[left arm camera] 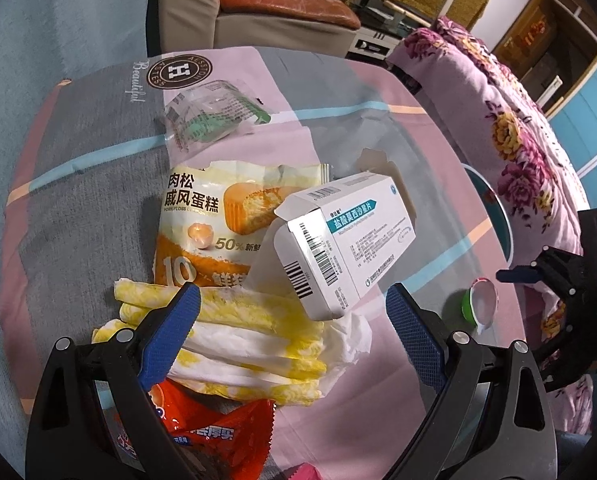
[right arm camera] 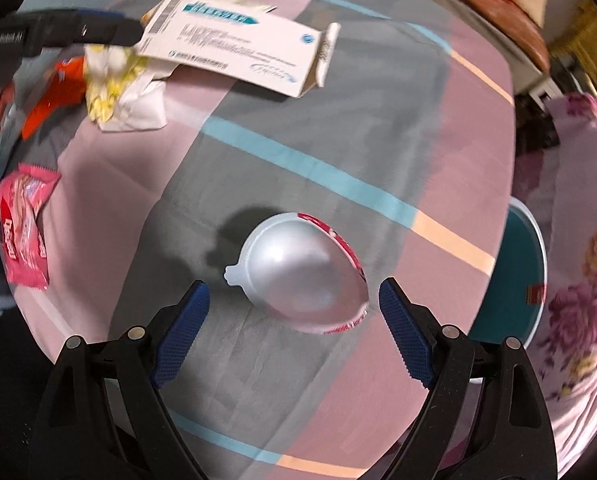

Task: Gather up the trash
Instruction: 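Grasp the white medicine box with the left tool while the right tool grasps the white lid, then carry the medicine box and white lid toward the teal bin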

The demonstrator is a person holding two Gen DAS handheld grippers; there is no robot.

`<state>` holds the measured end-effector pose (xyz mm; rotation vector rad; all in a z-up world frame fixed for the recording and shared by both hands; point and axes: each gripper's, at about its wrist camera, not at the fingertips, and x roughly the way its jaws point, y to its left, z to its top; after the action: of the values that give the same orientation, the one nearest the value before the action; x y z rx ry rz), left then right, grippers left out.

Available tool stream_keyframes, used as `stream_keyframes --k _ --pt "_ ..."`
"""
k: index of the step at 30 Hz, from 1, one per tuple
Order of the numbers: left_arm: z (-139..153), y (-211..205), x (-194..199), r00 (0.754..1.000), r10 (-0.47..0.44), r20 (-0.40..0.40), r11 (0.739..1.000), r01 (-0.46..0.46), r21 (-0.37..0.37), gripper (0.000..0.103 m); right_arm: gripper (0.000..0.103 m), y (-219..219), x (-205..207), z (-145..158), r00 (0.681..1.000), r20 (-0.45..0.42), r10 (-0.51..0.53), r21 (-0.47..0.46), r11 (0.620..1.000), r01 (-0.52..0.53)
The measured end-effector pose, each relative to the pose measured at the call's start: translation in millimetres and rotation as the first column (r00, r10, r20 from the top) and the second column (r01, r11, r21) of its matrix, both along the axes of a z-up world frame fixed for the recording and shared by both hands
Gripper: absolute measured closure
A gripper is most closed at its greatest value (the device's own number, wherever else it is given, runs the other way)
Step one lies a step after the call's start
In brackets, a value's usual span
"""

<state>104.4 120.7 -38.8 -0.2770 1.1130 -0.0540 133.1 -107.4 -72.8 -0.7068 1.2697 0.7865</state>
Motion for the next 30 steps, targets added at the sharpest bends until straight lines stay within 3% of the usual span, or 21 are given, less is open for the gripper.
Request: stream_keyframes --k 6,9,14,17,21,26,30 --pt "0 0 3 1.000 -0.003 -0.005 1.000 0.003 0.011 0.009 0.021 3 12 -8 0.999 -0.034 0.009 0.028 1.000 -0.008" --pt "1 -2 4 1.000 -0.013 -0.008 1.000 0.013 0.022 0.009 0.035 1 15 -11 0.999 -0.054 -0.002 0.039 0.999 0.004" --pt "5 -10 11 0.999 -0.050 -0.004 0.997 0.050 0.054 0.009 0.035 -7 15 -9 0.998 -0.061 -0.029 0.071 0.997 0.033" --pt "8 -20 18 0.995 -0.097 -0.002 0.990 0.097 0.099 0.009 0.035 -14 25 0 0.993 -0.057 -0.101 0.110 0.988 0.107" --pt "9 -41 29 0.981 -0.193 -0.015 0.964 0.193 0.183 0.009 0.035 -28 44 9 0.971 -0.076 -0.225 0.151 0.960 0.234" --pt "2 -63 44 0.953 -0.297 -0.051 0.908 0.299 0.293 0.009 0.035 -46 63 17 0.914 -0.154 -0.375 0.220 0.889 0.401" --pt "-9 -75 55 0.927 -0.361 -0.098 0.865 0.372 0.336 0.009 0.035 -54 70 22 0.886 -0.169 -0.431 0.250 0.851 0.462"
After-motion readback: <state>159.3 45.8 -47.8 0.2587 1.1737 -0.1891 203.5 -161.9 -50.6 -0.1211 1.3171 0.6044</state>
